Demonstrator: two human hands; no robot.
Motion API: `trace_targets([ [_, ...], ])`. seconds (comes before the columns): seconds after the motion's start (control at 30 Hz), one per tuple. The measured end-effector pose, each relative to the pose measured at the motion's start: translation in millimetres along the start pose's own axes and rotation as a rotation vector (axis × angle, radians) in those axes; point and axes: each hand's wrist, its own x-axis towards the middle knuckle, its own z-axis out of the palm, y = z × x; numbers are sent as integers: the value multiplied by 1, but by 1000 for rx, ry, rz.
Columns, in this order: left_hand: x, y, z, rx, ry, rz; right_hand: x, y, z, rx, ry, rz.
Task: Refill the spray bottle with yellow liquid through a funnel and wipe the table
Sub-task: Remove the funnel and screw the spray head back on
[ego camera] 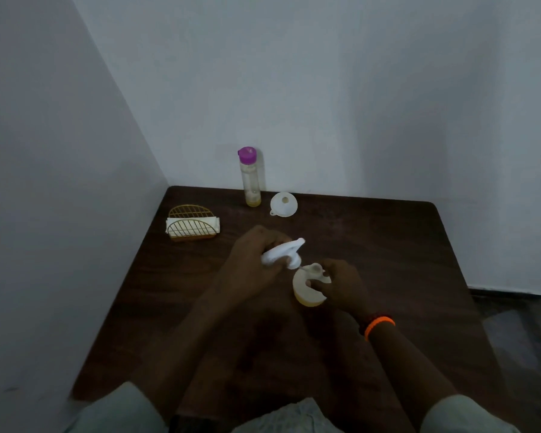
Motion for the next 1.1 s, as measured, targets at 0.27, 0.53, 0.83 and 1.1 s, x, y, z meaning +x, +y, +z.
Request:
trace_targets([
  [0.27,35,-5,55,-42,-67,70,-1,10,10,6,55,99],
  [0.53,39,-29,79,-74,-257,29,2,19,16,38,68,105],
  [0.83,42,-43,93,29,-267,29,1,18,18,97,83,101],
  [1.1,35,-44,103,35,-136,32,2,20,18,125,87,109],
])
